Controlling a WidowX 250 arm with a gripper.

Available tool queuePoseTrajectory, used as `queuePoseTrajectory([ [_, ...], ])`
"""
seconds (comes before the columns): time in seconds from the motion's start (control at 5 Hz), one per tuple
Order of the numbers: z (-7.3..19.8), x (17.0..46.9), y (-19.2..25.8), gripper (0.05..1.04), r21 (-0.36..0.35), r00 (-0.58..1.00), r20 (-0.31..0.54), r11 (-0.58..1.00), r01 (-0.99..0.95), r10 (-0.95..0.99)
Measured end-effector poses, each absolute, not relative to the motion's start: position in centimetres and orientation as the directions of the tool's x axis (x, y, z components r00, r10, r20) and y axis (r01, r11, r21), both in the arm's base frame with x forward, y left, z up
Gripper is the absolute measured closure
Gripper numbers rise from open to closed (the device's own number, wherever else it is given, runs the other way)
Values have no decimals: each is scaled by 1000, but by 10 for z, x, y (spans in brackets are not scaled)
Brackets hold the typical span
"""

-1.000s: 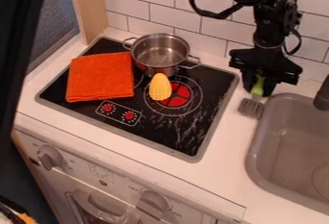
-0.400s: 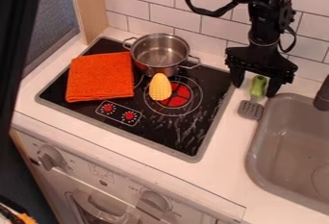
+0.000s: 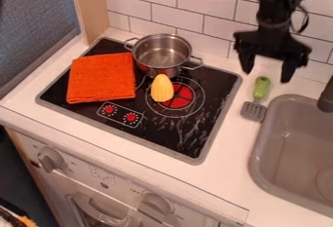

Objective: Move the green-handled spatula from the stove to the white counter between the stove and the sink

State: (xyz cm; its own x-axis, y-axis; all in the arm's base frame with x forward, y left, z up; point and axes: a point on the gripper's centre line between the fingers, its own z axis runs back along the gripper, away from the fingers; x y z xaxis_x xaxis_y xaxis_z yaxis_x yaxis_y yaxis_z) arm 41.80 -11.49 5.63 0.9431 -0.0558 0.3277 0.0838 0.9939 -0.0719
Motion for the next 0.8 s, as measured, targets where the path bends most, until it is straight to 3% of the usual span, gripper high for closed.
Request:
queuePoseTrajectory([
  [0.4, 98, 391, -121, 85, -55, 936, 341, 992, 112, -86],
  [0.8, 99, 390, -122, 85, -56, 936, 341, 992, 112, -86],
])
